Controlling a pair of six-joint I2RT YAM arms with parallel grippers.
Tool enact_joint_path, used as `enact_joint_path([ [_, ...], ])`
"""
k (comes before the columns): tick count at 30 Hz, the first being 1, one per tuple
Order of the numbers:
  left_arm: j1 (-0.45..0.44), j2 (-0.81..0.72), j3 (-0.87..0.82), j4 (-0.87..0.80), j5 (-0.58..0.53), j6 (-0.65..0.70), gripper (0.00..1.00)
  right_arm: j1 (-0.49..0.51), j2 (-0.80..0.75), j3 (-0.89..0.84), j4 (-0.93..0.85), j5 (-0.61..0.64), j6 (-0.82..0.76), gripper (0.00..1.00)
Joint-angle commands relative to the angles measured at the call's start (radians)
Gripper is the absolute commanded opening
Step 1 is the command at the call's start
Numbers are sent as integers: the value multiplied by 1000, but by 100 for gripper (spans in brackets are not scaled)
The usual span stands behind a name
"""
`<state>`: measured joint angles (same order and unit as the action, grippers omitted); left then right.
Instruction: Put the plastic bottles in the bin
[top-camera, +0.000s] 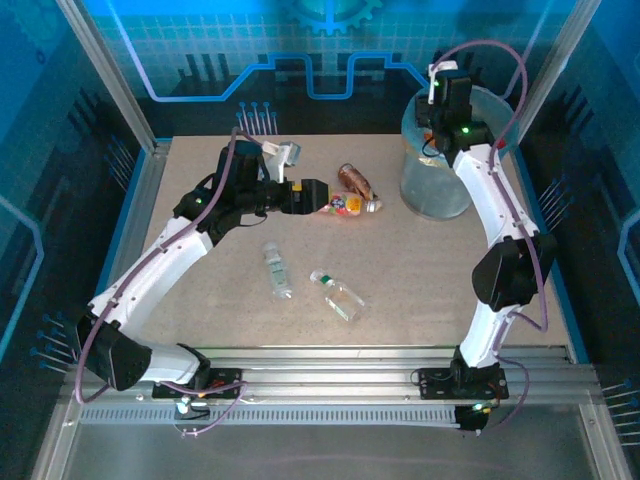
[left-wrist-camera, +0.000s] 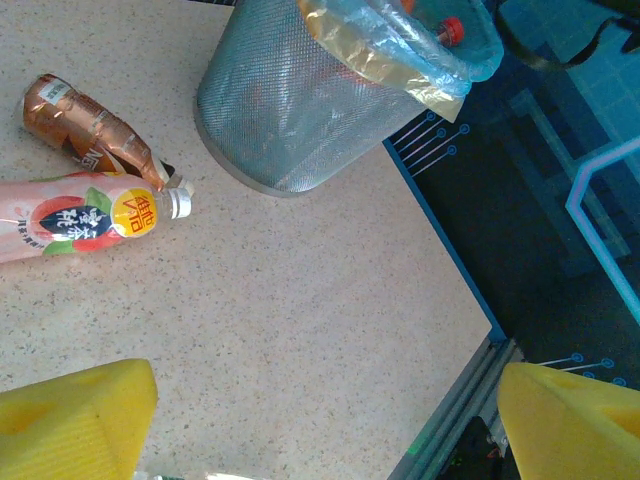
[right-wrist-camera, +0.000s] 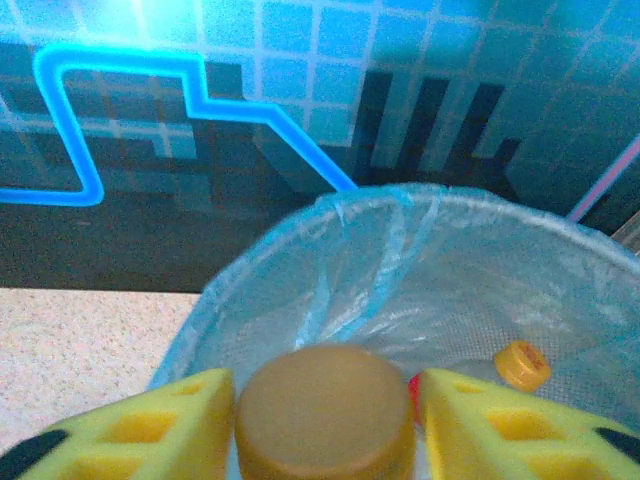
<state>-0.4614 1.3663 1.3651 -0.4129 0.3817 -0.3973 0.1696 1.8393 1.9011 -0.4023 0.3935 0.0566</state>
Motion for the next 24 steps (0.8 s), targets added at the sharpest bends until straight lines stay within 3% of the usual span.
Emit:
enact_joint_path([
  [1,-6,-9,-11,16,-5,-22,89,-19,-79,-66,77,27,24,55],
  [15,-6,-7,-22,19,-10,-31,89,-30,-115,-93,64,-54,60,57],
  [24,-6,-14,-20,-11,-38,4,90,9,-199,-99,39,-191,88,58],
])
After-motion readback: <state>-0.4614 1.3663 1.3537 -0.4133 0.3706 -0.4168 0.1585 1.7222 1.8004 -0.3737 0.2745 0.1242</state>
